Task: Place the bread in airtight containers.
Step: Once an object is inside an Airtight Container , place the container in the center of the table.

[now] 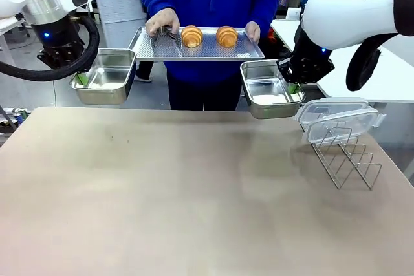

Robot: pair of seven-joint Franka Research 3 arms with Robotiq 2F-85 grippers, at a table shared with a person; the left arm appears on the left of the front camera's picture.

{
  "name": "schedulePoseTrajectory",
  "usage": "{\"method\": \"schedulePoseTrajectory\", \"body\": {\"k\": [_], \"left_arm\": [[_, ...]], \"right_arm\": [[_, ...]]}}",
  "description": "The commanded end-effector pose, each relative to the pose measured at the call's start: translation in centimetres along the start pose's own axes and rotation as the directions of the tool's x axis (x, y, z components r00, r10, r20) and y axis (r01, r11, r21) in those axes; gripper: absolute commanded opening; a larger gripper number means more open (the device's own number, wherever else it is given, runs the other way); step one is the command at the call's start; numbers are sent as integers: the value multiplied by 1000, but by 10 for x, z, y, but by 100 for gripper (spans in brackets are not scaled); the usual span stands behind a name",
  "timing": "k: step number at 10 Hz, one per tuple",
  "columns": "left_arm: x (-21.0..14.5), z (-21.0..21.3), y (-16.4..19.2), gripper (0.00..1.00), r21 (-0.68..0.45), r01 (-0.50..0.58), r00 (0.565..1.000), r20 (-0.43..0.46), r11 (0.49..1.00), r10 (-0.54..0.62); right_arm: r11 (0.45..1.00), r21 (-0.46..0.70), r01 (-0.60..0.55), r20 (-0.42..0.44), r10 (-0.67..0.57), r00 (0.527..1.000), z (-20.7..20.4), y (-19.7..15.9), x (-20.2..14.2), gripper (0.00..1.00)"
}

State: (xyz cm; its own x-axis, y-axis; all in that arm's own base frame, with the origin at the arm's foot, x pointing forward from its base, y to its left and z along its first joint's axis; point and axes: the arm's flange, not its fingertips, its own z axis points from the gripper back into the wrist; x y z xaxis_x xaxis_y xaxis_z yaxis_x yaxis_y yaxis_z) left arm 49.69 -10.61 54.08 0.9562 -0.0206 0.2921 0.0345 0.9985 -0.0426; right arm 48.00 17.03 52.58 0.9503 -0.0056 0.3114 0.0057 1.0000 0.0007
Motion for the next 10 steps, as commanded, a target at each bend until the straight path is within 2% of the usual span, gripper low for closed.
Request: {"method": "schedulePoseTrajectory", "body": {"k": [1,10], "left_arm": [[1,4,-1,0,-3,2,1000,21,1000,-2],[1,4,-1,0,-3,2,1000,21,1000,-2]], "right_arm": [[1000,3,-5,16,5,1000,3,1,1,0],[1000,3,-5,16,5,1000,3,1,1,0]]}}
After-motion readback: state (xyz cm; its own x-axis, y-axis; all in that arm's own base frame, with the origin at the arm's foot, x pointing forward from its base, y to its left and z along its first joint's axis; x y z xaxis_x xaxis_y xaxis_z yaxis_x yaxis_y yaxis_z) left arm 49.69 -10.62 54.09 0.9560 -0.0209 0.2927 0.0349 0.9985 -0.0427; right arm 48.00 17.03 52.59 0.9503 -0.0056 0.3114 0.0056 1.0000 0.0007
